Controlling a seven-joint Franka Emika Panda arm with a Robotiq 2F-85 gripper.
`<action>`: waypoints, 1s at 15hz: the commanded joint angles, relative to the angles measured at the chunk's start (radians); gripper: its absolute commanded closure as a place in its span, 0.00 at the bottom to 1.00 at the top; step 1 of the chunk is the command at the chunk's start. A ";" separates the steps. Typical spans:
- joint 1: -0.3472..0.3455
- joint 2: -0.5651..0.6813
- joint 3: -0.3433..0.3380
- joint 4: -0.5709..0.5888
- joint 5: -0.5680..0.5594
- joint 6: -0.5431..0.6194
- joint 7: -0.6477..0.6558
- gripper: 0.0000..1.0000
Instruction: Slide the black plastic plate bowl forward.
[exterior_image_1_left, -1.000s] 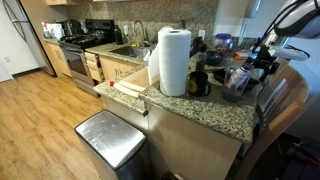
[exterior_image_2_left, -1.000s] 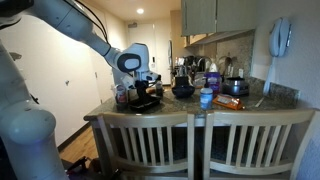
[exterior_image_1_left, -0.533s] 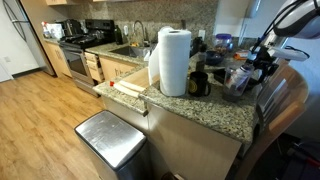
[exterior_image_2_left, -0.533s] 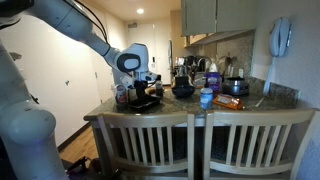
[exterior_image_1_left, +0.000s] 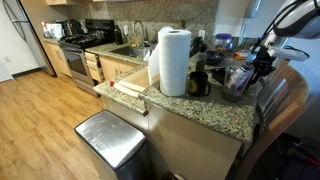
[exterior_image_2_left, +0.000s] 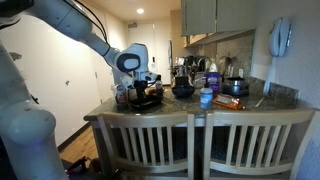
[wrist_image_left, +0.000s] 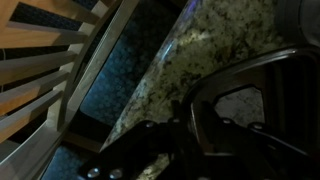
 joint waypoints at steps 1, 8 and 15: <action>-0.018 -0.010 0.018 -0.011 0.010 0.010 0.014 0.99; -0.010 -0.013 0.026 -0.055 0.056 0.338 0.037 0.98; 0.085 0.023 0.016 -0.109 0.341 0.793 0.070 0.98</action>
